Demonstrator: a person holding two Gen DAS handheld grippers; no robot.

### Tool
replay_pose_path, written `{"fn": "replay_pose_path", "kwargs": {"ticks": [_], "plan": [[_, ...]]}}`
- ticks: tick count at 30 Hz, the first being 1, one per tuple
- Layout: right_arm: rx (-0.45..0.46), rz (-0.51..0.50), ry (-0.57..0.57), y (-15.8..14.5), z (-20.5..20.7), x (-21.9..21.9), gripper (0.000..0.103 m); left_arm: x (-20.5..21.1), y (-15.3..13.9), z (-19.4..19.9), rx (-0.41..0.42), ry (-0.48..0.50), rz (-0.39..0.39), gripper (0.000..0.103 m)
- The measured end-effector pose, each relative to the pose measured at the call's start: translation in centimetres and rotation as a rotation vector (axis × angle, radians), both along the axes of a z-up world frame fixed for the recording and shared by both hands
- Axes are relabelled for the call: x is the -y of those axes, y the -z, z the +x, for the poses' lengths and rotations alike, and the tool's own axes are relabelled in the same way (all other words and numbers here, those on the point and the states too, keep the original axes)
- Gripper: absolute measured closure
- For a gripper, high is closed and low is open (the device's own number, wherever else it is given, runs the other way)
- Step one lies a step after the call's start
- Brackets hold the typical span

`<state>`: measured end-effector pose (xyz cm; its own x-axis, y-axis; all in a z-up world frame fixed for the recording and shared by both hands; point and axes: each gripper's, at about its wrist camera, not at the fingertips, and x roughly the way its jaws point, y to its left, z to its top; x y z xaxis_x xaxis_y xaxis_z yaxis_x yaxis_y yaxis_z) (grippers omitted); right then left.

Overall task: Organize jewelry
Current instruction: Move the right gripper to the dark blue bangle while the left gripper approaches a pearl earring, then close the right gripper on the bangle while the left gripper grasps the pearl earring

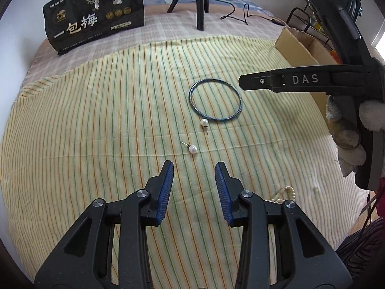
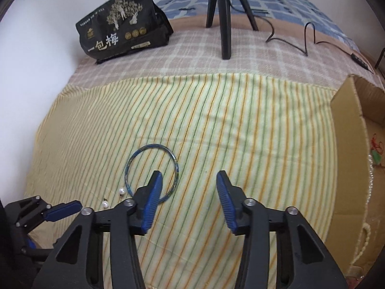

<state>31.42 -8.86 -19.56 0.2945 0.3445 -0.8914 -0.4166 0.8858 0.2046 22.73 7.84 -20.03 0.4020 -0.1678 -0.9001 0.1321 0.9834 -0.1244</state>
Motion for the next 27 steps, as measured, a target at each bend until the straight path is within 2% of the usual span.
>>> {"fn": "replay_pose_path", "kwargs": {"ticks": [8,12,13,21,27], "plan": [[-0.029,0.015,0.002,1.1,0.9,-0.9,0.077,0.2,0.7,1.1,-0.015,-0.003,-0.019,0.067],[-0.034,0.017,0.002,1.5,1.3,-1.3,0.078,0.4,1.0,1.6,-0.024,-0.002,-0.018,0.068],[-0.034,0.018,0.001,1.5,1.4,-1.3,0.078,0.5,1.1,1.7,-0.026,-0.001,-0.013,0.073],[-0.036,0.015,0.000,1.8,1.7,-1.7,0.083,0.5,2.0,2.3,-0.037,-0.004,-0.007,0.074],[-0.016,-0.026,-0.014,2.1,1.6,-2.2,0.088,1.0,2.3,2.4,-0.031,0.012,0.022,0.076]]}}
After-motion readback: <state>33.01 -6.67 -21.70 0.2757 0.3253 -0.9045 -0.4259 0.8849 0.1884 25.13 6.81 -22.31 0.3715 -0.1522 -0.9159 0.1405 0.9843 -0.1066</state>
